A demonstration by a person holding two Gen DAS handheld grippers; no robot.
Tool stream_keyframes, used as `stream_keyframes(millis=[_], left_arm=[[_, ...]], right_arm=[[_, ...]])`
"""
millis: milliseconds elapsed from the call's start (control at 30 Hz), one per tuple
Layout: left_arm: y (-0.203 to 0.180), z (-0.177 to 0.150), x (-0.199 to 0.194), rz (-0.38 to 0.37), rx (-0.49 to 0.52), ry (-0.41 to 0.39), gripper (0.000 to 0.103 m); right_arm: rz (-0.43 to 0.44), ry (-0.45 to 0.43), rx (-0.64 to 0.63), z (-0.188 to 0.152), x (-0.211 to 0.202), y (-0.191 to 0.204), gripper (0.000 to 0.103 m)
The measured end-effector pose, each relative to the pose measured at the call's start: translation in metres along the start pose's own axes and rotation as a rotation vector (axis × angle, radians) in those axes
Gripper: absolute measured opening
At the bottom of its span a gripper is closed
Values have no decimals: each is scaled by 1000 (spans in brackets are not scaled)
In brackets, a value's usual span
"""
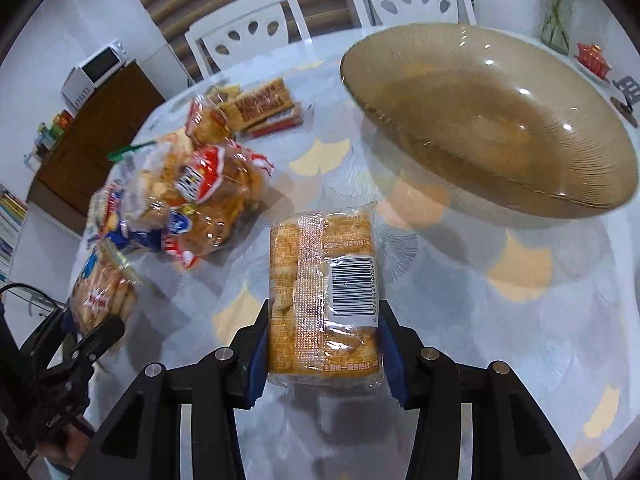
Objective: Organize snacks
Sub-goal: 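Carry both packs into the amber bowl and open both grippers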
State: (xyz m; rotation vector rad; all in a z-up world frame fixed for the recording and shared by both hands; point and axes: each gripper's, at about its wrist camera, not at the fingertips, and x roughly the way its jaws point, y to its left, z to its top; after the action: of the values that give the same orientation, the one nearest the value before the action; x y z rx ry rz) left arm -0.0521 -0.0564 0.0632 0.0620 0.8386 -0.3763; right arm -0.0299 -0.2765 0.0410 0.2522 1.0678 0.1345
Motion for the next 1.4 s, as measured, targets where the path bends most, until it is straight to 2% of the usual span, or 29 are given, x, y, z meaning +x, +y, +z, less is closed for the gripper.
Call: stream_keyframes(millis=[100,267,433,600,833,967,1000,1100,1167,1400], left_arm=[[-17,15,-6,-3,51,-29,58],[-49,61,-5,-23,142,-67,58],[-78,120,15,-127,184,-85,58],[-107,154,51,-227,194,-39,58],[-143,167,97,-272,236,32,58],[-153,167,116,-274,245,71,58],[-155,167,118,-267,250,75,60],[-155,167,119,-262,250,84,70],[-154,168,118,-263,244,71,82],[-130,159,90,-264,198,28,82]], right_arm=[[-4,-46,0,-2,-24,-3,46],[-20,-150,26,9,-68,-17,46],[-104,-236,93,36,-95,-40,46],[-177,-228,189,60,-96,-71,46],[-215,-131,261,79,-73,-96,46],[-226,-96,285,83,-63,-102,46],[-225,-86,297,83,-60,-105,49],[-211,-84,318,82,-60,-111,56],[-232,-99,322,81,-64,-112,57],[-212,-124,319,75,-74,-106,57]])
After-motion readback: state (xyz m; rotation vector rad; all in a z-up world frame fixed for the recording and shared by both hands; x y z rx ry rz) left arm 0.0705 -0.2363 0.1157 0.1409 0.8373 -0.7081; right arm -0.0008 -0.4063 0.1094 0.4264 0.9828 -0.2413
